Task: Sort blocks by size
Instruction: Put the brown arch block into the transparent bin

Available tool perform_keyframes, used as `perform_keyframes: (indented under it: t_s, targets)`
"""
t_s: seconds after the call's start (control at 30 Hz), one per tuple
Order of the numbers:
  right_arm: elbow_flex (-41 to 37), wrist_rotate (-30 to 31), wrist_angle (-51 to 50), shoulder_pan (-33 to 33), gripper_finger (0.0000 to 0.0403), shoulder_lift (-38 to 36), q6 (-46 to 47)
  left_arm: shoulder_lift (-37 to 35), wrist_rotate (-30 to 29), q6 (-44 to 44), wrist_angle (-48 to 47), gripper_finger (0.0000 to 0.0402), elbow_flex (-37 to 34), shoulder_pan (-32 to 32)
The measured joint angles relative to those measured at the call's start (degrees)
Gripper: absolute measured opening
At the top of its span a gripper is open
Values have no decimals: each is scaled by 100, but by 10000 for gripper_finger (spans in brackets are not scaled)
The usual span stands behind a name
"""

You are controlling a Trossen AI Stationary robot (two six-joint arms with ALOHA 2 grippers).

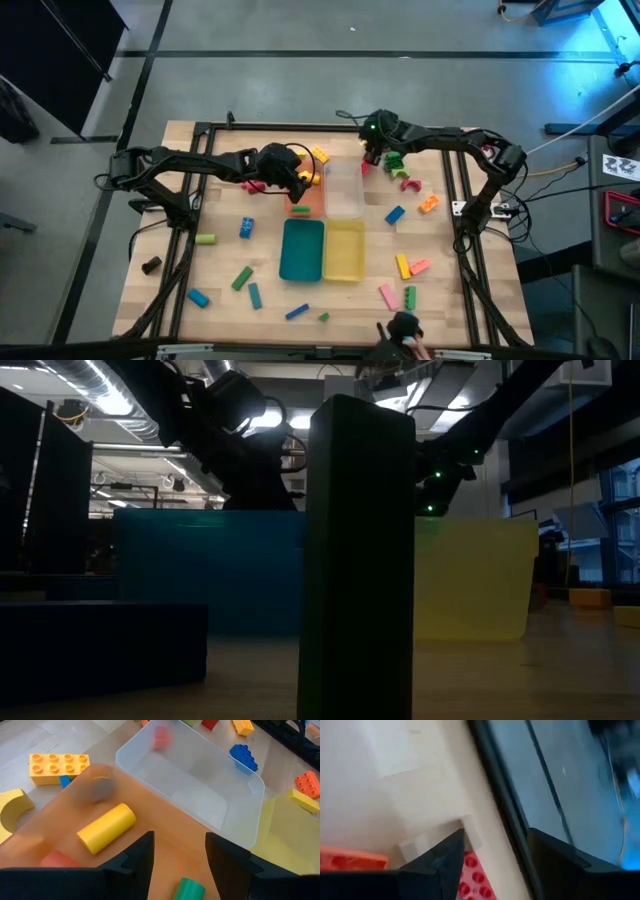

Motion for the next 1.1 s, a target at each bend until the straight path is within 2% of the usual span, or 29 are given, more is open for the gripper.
perform_keyframes:
  t_s: [0.07, 0.23, 0.33, 0.7, 1.1]
  targets:
    - [121, 57, -311, -6, 214, -1, 807, 0, 0, -16, 0, 162, 0, -2]
    - [235, -521, -550, -11, 214, -7, 2756, 0, 0, -19, 2, 162, 0, 0]
    - [233, -729, -590, -8, 214, 25, 3366, 0, 0, -18, 2, 162, 0, -1]
    - [228, -744, -623, -4, 214, 326, 4218, 0, 0, -14, -17, 162, 0, -2]
    - [248, -616, -24, -7, 214, 835, 4266, 0, 0, 34, -20, 162, 0, -2]
